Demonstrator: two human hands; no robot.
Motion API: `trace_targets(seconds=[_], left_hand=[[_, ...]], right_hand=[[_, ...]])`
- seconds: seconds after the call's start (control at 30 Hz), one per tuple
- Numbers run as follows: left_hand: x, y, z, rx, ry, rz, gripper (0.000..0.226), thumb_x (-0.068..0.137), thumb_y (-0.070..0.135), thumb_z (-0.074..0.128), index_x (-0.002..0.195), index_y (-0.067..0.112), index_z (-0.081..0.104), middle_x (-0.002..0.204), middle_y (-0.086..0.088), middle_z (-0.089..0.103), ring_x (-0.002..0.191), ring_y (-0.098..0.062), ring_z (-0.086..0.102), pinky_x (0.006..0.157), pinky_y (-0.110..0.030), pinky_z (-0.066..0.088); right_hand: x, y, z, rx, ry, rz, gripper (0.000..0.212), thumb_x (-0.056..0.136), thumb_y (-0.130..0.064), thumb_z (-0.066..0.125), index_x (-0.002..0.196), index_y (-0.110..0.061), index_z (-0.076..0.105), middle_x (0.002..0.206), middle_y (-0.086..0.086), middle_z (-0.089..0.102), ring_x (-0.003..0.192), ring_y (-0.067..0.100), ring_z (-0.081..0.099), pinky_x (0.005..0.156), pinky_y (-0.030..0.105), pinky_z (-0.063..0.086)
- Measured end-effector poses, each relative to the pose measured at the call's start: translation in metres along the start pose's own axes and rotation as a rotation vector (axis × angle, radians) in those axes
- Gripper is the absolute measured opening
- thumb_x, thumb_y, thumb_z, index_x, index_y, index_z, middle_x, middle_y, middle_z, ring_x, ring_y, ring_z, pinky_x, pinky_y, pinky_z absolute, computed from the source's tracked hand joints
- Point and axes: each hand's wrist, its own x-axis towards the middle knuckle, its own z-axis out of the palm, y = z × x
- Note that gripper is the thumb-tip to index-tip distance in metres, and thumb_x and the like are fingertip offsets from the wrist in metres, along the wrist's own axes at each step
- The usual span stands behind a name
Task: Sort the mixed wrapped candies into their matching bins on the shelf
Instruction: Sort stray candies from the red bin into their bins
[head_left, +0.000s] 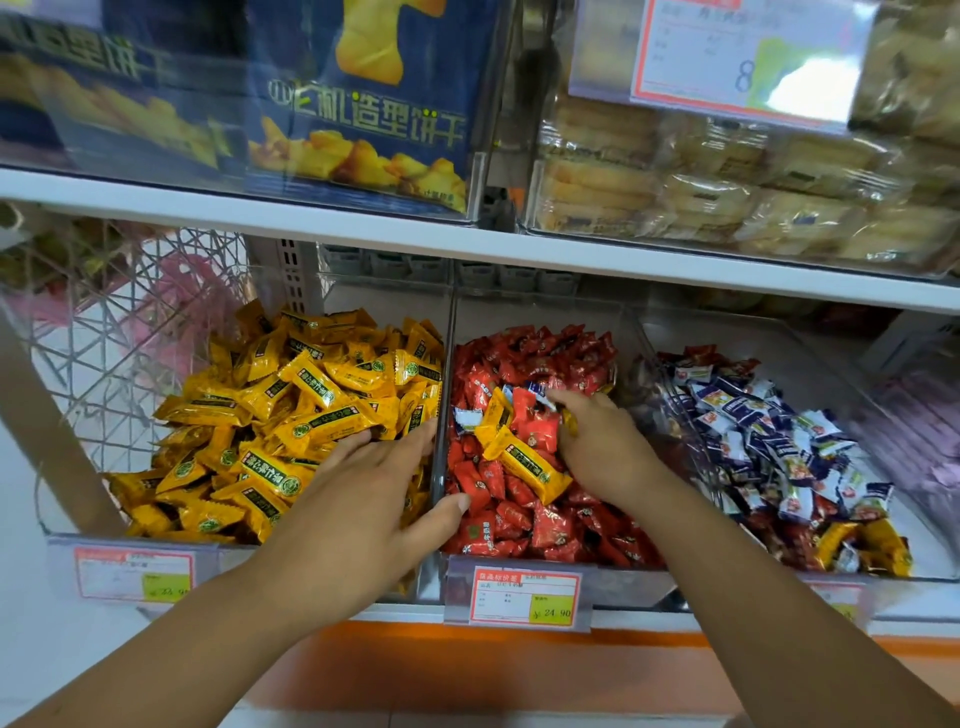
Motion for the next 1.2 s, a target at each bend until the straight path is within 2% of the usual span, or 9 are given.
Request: trace_targets(seconds=[0.13, 0.3, 0.4, 0.53, 0.7, 0.87, 0.97, 1.1, 1.2], left_hand=[[-0.001, 0.002, -0.003, -0.009, 0.005, -0.004, 0.094, 0.07, 0.082, 0.001, 0.153, 0.038, 0.007, 0.141, 0.022, 0.044, 0.13, 0.005, 0.017, 0.099, -0.002, -0.022], [0.0, 0.003, -0.004, -0.018, -0.004, -0.005, 0.094, 0.068, 0.082, 0.001, 0.152, 0.039, 0.007, 0.14, 0.024, 0.044, 0.13, 0.006, 0.016, 0.097, -0.001, -0.022], [0.001, 0.002, -0.003, -0.016, -0.014, -0.009, 0.091, 0.07, 0.081, 0.003, 0.151, 0.039, 0.01, 0.138, 0.024, 0.046, 0.132, 0.004, 0.018, 0.099, -0.003, -0.02], [0.001, 0.003, -0.005, -0.003, -0.027, 0.0, 0.093, 0.069, 0.081, 0.002, 0.151, 0.039, 0.01, 0.14, 0.024, 0.044, 0.13, 0.007, 0.015, 0.1, -0.003, -0.02], [0.0, 0.002, -0.007, -0.049, -0.043, -0.006, 0.091, 0.07, 0.083, 0.006, 0.15, 0.04, 0.013, 0.141, 0.024, 0.044, 0.131, 0.006, 0.015, 0.098, -0.002, -0.02], [-0.002, -0.001, -0.008, -0.054, -0.051, -0.012, 0.094, 0.068, 0.085, 0.006, 0.151, 0.042, 0.012, 0.147, 0.026, 0.035, 0.133, 0.005, 0.013, 0.104, -0.005, -0.014], [-0.006, -0.003, -0.01, -0.073, -0.079, -0.033, 0.095, 0.066, 0.088, 0.009, 0.151, 0.045, 0.009, 0.152, 0.026, 0.027, 0.142, -0.003, 0.011, 0.113, -0.017, -0.001], [-0.01, -0.002, -0.017, -0.045, -0.112, -0.039, 0.099, 0.061, 0.087, 0.006, 0.15, 0.045, 0.002, 0.157, 0.023, 0.012, 0.135, 0.01, -0.001, 0.098, -0.005, -0.015], [-0.012, -0.004, -0.018, -0.06, -0.133, -0.029, 0.098, 0.06, 0.087, 0.007, 0.15, 0.046, 0.003, 0.156, 0.024, 0.008, 0.124, 0.016, -0.009, 0.091, 0.0, -0.018]], right_hand=[[0.006, 0.003, -0.001, 0.175, 0.008, 0.025, 0.051, 0.091, -0.005, 0.056, 0.138, -0.025, 0.048, 0.132, 0.008, 0.055, 0.1, 0.019, 0.058, 0.082, 0.027, 0.047], [-0.01, -0.008, -0.029, 0.217, 0.307, -0.147, 0.037, 0.097, -0.013, 0.054, 0.128, -0.033, 0.057, 0.111, -0.003, 0.066, 0.052, 0.004, 0.05, 0.05, 0.017, 0.042], [-0.03, -0.024, -0.037, 0.203, 0.145, -0.294, 0.032, 0.098, -0.024, 0.052, 0.122, -0.044, 0.055, 0.097, -0.014, 0.064, 0.058, 0.004, 0.055, 0.05, 0.02, 0.046], [-0.043, -0.032, -0.015, -0.144, -0.06, -0.348, 0.05, 0.084, -0.053, 0.064, 0.13, -0.045, 0.045, 0.114, -0.022, 0.052, 0.102, 0.002, 0.053, 0.086, 0.029, 0.047], [-0.034, -0.029, -0.026, 0.058, -0.022, -0.245, 0.04, 0.085, -0.042, 0.068, 0.122, -0.043, 0.052, 0.095, -0.021, 0.053, 0.088, 0.004, 0.054, 0.072, 0.021, 0.043], [-0.023, -0.036, -0.02, 0.003, -0.065, -0.299, 0.041, 0.085, -0.04, 0.069, 0.121, -0.049, 0.053, 0.123, -0.011, 0.052, 0.105, 0.01, 0.053, 0.087, 0.029, 0.045], [-0.015, -0.038, -0.014, -0.126, -0.205, -0.282, 0.044, 0.091, -0.031, 0.062, 0.13, -0.048, 0.049, 0.118, -0.011, 0.048, 0.099, 0.01, 0.05, 0.079, 0.025, 0.04], [-0.007, -0.038, -0.014, -0.163, -0.197, -0.208, 0.039, 0.086, -0.038, 0.069, 0.123, -0.034, 0.057, 0.121, -0.006, 0.056, 0.101, 0.013, 0.054, 0.082, 0.027, 0.045], [-0.005, -0.037, -0.009, -0.117, -0.115, -0.192, 0.03, 0.079, -0.048, 0.073, 0.099, -0.029, 0.063, 0.097, -0.007, 0.062, 0.088, 0.012, 0.056, 0.07, 0.027, 0.045]])
